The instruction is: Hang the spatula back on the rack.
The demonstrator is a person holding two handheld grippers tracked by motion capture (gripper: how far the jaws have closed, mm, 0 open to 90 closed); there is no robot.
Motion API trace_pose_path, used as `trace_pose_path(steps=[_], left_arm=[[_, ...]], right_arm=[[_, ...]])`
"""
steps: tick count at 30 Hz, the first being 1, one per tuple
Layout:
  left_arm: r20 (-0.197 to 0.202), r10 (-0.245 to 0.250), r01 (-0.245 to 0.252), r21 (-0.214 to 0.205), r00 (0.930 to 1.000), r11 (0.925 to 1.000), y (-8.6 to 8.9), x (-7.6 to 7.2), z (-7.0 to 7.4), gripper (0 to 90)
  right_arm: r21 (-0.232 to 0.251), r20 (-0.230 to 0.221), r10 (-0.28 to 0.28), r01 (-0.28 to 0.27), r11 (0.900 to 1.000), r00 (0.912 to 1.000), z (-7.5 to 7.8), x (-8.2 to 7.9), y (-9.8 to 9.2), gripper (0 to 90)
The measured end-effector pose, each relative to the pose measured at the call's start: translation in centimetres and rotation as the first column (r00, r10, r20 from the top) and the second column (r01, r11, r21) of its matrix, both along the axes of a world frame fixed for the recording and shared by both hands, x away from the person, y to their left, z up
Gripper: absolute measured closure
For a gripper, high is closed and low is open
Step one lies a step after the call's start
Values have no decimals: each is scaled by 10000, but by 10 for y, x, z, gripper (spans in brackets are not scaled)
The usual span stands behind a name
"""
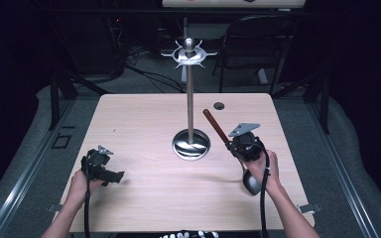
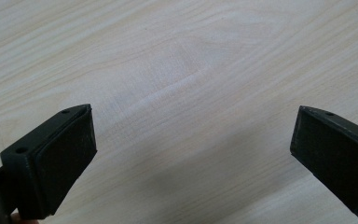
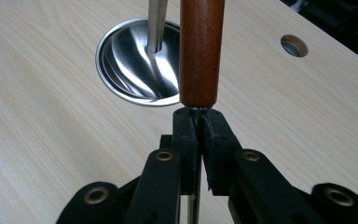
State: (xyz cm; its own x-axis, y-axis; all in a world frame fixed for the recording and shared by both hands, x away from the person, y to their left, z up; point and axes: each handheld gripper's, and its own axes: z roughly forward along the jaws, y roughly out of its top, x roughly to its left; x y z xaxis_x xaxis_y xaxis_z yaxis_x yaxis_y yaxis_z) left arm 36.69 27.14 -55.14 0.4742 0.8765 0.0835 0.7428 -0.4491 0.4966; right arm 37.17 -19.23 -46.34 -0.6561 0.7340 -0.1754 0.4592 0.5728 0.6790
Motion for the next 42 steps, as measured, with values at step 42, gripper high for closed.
trace_pose_path(steps=[42], left_arm=[[-40,-78,77,-34,10000,10000,0,0,0,0]], right_arm=[[1034,304,-272,239,9944,9992,21,13,-2,852]])
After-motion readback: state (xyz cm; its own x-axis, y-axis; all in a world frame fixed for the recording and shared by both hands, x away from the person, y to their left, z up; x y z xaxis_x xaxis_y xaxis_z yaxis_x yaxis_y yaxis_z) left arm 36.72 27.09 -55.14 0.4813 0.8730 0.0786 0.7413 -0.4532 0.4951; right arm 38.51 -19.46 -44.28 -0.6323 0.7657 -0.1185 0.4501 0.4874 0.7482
